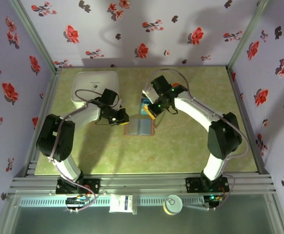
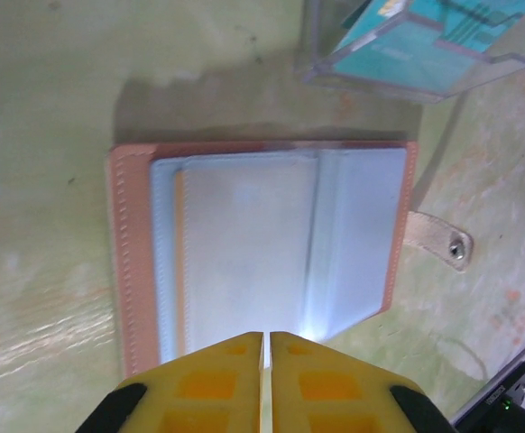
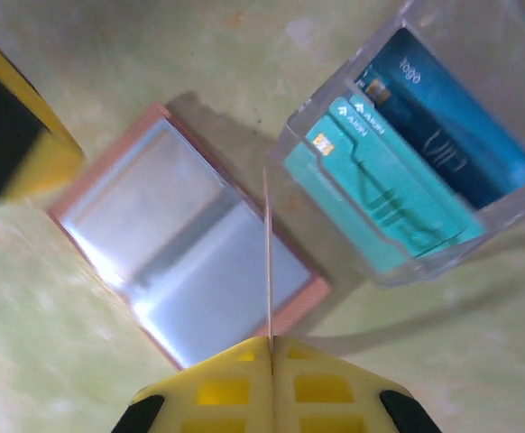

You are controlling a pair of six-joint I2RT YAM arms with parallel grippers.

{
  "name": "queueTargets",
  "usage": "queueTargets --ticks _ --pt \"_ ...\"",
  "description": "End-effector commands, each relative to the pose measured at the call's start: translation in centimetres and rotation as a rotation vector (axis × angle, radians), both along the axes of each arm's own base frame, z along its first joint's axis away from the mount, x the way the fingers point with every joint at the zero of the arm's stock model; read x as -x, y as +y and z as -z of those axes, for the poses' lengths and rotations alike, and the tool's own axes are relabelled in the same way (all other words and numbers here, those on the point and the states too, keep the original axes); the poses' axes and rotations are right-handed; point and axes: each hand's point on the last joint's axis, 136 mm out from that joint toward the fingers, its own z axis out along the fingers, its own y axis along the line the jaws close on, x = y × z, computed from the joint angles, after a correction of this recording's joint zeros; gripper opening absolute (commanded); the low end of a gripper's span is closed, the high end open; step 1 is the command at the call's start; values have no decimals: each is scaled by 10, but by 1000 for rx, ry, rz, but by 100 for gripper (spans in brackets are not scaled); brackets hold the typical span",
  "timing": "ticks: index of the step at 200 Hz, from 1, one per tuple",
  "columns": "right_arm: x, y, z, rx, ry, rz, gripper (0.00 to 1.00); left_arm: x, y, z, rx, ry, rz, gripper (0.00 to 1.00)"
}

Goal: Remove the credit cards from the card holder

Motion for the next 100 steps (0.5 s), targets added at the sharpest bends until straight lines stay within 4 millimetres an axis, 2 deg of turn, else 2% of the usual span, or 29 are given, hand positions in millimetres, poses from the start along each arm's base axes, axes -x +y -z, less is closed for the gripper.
queueTargets --ticks 1,42,100 --pt "-4 -22 -3 204 -81 -252 0 9 15 0 -26 -6 2 10" --pt "-33 -19 -17 221 -120 -375 0 19 32 4 -46 -2 -20 10" --pt "-78 -14 -18 194 -109 -417 0 25 43 11 -64 14 -31 10"
